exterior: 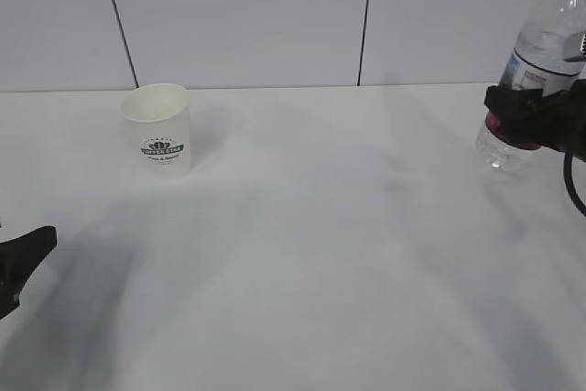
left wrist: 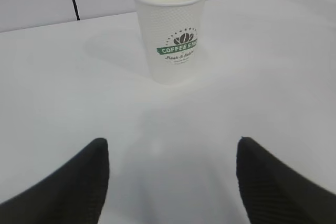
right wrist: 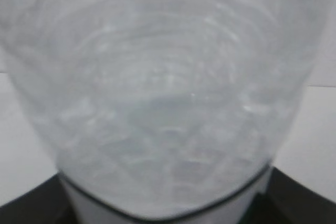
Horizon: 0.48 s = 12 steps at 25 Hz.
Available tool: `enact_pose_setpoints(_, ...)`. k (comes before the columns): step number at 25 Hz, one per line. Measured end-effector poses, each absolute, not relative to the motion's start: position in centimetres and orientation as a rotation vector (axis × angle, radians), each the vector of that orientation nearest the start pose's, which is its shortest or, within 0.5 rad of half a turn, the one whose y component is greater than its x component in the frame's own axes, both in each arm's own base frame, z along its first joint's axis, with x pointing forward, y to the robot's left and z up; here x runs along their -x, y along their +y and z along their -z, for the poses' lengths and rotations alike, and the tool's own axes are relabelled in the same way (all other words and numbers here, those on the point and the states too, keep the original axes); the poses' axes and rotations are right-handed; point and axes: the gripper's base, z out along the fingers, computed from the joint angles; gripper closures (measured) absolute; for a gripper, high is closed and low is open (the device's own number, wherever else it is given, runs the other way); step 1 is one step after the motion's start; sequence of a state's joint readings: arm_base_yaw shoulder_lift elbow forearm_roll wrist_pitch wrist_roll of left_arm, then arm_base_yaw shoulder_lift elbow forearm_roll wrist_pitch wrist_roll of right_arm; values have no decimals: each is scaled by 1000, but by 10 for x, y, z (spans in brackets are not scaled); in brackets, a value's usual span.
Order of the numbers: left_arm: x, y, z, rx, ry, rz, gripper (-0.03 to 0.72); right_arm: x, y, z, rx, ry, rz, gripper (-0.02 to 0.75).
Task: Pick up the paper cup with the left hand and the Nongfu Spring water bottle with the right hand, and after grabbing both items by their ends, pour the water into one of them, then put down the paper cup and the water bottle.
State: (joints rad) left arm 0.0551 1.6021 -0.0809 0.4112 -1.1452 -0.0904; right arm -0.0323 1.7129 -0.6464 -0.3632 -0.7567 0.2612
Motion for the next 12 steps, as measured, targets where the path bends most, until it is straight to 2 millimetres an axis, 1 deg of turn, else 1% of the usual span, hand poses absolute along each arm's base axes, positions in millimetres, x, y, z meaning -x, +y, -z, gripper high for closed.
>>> enact_pose_setpoints(4,-185,-23,-132,-283,1857,254,118,-322,10,-178,172,1820,-158,278)
enact_pose_setpoints(6,-185,-23,-132,-285,1856,255,91,-322,10,-178,175,1819,-153,278)
enact_pose_setpoints(9,-190,-24,-134,-306,1835,261,27,-322,10,-178,178,1819,-150,278)
enact_pose_setpoints(12,-197,-25,-138,-313,1813,269,1,-322,10,-178,178,1819,-150,279)
